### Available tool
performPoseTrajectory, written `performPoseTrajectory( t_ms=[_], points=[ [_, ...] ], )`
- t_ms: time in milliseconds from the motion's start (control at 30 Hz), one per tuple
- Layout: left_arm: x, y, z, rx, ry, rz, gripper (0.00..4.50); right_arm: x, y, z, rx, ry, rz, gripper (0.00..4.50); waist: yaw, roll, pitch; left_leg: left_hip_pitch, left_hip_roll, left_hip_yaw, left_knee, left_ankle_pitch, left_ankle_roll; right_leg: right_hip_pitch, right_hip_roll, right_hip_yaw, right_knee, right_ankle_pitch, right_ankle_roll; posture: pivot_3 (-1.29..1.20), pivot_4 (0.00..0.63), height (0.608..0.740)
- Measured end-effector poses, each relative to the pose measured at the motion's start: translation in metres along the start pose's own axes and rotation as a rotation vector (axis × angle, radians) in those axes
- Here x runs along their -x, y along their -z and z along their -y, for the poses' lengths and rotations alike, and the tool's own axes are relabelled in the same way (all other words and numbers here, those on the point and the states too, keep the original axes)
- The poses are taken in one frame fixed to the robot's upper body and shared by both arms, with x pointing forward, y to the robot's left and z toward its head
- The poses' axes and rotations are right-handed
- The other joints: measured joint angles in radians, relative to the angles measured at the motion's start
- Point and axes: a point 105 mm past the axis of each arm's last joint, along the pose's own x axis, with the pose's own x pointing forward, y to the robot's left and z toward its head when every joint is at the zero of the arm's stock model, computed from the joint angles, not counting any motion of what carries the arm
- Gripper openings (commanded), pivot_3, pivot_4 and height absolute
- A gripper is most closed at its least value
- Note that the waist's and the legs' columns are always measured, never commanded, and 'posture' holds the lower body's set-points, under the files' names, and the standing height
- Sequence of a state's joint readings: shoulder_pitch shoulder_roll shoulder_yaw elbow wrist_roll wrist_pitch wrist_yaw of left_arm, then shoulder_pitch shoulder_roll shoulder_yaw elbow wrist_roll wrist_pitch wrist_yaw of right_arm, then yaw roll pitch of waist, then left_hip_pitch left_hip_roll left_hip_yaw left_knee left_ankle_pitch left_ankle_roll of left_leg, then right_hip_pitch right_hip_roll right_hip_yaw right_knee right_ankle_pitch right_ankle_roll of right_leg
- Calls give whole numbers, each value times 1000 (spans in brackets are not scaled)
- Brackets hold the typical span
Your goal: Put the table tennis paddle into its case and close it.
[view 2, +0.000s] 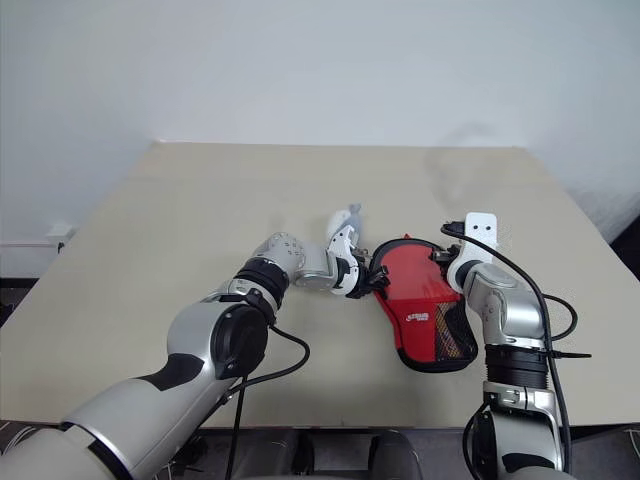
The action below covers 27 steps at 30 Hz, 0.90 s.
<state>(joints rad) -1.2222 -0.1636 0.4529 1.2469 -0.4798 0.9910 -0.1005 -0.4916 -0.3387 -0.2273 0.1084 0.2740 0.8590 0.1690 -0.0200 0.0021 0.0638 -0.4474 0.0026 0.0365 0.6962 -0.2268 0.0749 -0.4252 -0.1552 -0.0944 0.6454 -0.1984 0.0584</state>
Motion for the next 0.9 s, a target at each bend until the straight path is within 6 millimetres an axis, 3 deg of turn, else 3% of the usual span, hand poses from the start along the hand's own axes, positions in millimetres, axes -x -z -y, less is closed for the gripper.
performPoseTrajectory(
  t_ms=[467, 900],
  points=[
    [4, -2, -3, 4, -12, -3, 70, -3, -1, -1, -10, 3, 14, 1609, 0, 0, 0, 0, 0, 0, 0, 0, 0, 0, 0, 0, 0, 0, 0, 0, 0, 688],
    [20, -9, -11, 3, -41, -25, 70, -5, -3, -2, -16, 11, 29, 1609, -1, 0, 0, 0, 0, 0, 0, 0, 0, 0, 0, 0, 1, 0, 0, 0, 0, 688]
  ],
)
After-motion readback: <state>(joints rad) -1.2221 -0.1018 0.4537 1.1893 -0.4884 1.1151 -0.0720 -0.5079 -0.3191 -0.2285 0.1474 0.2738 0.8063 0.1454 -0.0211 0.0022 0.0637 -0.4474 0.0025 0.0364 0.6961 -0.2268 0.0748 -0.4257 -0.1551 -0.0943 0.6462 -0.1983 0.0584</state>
